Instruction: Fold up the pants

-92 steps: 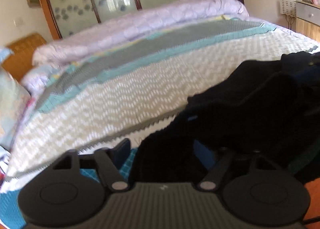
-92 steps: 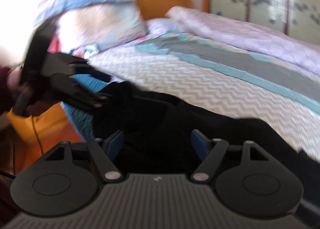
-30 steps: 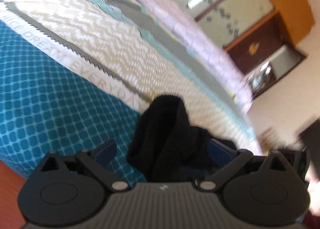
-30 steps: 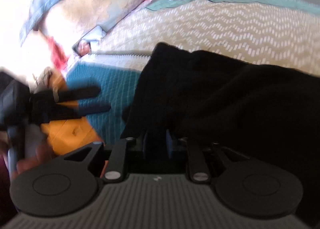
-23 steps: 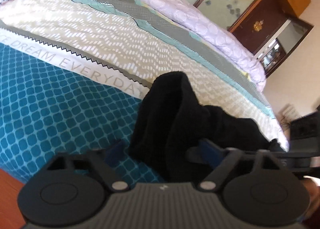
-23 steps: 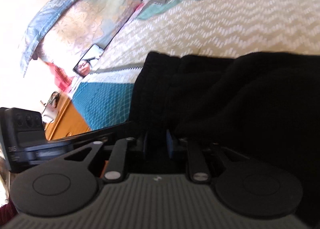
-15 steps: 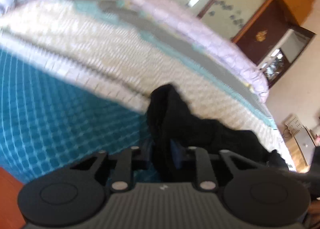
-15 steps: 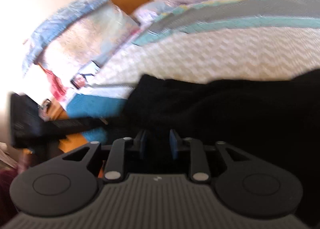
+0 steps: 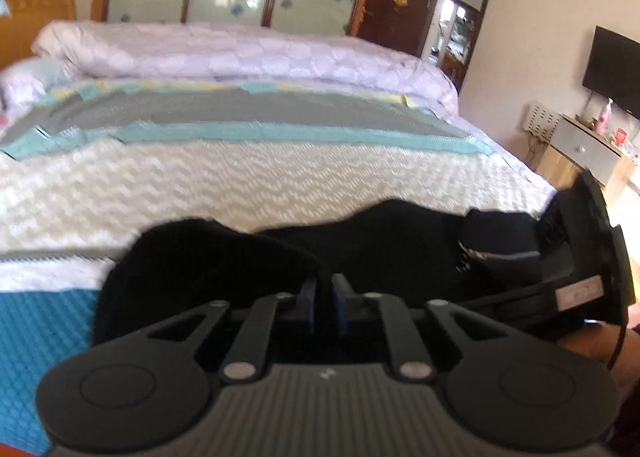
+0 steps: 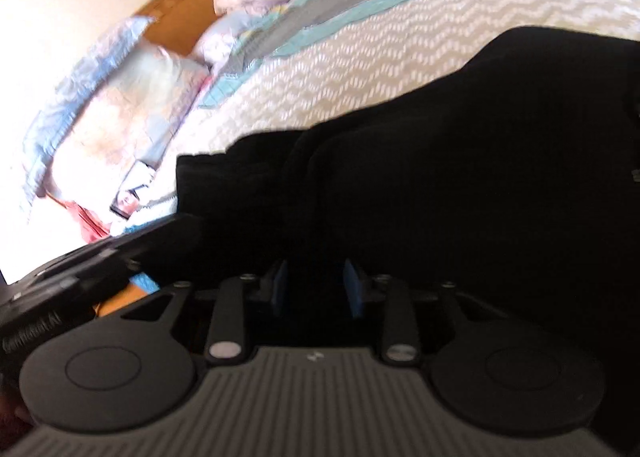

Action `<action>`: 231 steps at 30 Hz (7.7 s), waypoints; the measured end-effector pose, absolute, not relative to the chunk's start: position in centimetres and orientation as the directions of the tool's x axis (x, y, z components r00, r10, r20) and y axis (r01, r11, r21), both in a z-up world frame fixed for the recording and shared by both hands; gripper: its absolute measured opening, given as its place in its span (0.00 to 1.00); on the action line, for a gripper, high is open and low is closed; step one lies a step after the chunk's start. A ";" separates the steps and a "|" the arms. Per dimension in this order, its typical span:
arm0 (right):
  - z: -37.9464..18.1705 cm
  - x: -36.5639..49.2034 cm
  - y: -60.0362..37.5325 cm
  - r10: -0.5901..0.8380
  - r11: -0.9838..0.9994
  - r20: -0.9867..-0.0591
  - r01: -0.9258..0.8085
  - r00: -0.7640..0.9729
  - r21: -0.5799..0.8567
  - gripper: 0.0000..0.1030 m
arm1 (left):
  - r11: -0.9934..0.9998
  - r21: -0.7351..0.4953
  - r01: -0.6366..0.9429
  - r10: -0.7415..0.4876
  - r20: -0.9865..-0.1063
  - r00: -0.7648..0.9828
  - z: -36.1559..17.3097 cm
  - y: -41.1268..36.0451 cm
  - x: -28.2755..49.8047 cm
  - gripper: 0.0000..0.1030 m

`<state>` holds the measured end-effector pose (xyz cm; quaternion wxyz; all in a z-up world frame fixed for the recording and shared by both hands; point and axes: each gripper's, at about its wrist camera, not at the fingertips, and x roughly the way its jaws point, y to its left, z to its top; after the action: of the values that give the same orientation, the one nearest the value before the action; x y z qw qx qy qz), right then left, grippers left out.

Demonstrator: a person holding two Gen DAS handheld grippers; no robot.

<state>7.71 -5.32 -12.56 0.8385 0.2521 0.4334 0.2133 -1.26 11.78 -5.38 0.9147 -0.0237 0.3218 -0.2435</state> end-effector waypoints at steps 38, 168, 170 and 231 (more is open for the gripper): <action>-11.6 6.1 -3.6 0.644 0.728 -0.520 -0.241 0.561 0.642 0.40 | 0.816 -0.411 0.407 -0.577 -0.539 0.613 -6.5 11.9 2.4 0.07; -3.9 -2.9 -4.1 0.518 0.854 -0.517 -0.450 0.681 0.262 0.59 | 0.743 -0.658 0.122 -0.610 -0.591 0.528 -10.4 11.8 6.2 0.57; -2.6 -4.6 -6.5 0.480 0.877 -0.473 -0.417 0.739 0.239 0.58 | 0.741 -0.662 0.113 -0.614 -0.600 0.512 -11.0 11.1 7.2 0.58; -5.9 -0.3 -14.6 0.543 0.763 -0.483 -0.163 0.686 0.626 0.46 | 0.645 -0.733 0.216 -0.757 -0.572 0.318 -11.4 7.4 5.5 0.45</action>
<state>-0.29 -14.60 -5.92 0.8749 0.2790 0.3406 0.2019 5.50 7.42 -11.45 0.7633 -0.2759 0.4896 -0.3186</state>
